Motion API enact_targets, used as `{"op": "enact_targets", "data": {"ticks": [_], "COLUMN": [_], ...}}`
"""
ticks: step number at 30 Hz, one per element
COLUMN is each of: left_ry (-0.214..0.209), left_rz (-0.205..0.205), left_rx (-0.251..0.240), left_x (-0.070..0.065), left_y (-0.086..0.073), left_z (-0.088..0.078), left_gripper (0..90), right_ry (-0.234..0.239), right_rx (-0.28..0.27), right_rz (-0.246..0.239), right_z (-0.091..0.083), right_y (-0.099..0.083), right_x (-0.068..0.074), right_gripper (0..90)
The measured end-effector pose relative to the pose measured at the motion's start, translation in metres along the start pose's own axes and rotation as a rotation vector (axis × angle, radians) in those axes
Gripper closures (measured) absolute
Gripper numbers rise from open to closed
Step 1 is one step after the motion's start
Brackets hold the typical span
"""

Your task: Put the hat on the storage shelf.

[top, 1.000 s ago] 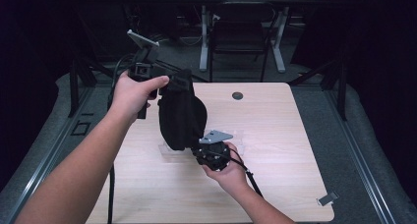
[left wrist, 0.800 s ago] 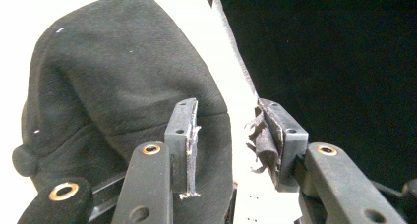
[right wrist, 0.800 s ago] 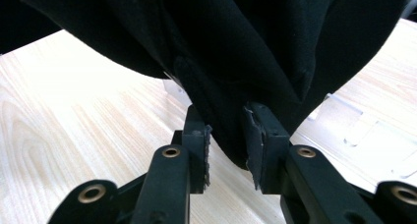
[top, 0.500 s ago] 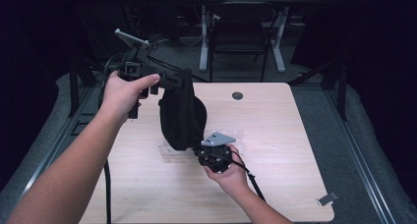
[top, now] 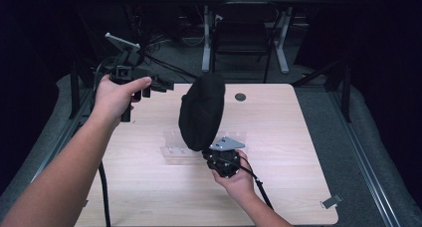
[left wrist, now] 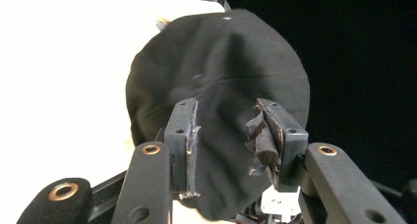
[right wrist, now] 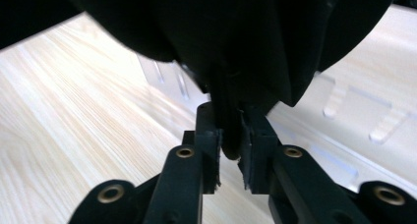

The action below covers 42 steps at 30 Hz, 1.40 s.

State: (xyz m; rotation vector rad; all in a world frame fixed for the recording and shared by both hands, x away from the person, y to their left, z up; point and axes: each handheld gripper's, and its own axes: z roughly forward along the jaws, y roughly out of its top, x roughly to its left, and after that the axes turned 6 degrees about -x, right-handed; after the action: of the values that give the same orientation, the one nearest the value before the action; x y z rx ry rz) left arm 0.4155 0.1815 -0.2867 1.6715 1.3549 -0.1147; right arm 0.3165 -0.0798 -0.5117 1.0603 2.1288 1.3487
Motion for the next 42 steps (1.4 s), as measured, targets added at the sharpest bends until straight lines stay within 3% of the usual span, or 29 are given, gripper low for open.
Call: {"op": "enact_targets", "data": {"ticks": [1,5,8,10,19,22,34,42], "left_ry": [0.002,0.007,0.008,0.004,0.009,0.009,0.083,0.161], "left_rz": [0.004,-0.013,-0.013,-0.012,-0.022,-0.036,-0.040,0.005], "left_rx": [0.003,0.012,0.016,0.016,0.015,0.010,0.020,0.059], "left_x": [0.002,0.007,0.009,0.009,0.021,0.027,0.060,0.085], "left_y": [0.000,-0.002,-0.003,-0.003,-0.007,-0.010,-0.028,-0.050], "left_z": [0.000,0.002,0.002,0.002,-0.002,-0.004,-0.010,-0.008], "left_gripper": [61.5,61.7,61.9,62.0,62.0,61.6,59.7,60.3], "right_ry": [-0.007,0.002,-0.010,-0.004,0.008,0.005,0.000,-0.041], "right_rx": [0.027,0.036,0.047,0.052,0.103,0.106,0.139,0.171], "right_rz": [0.000,0.045,-0.006,-0.010,0.028,0.015,-0.014,0.036], "right_z": [0.000,0.000,0.000,0.001,0.000,-0.003,-0.024,-0.042], "right_y": [-0.002,-0.007,-0.010,-0.011,-0.023,-0.025,-0.035,-0.046], "right_x": [-0.002,-0.007,-0.005,-0.004,-0.007,-0.008,-0.017,-0.041], "right_gripper": [81.7,82.8,82.3,80.2,74.1,72.5,66.5,61.9]}}
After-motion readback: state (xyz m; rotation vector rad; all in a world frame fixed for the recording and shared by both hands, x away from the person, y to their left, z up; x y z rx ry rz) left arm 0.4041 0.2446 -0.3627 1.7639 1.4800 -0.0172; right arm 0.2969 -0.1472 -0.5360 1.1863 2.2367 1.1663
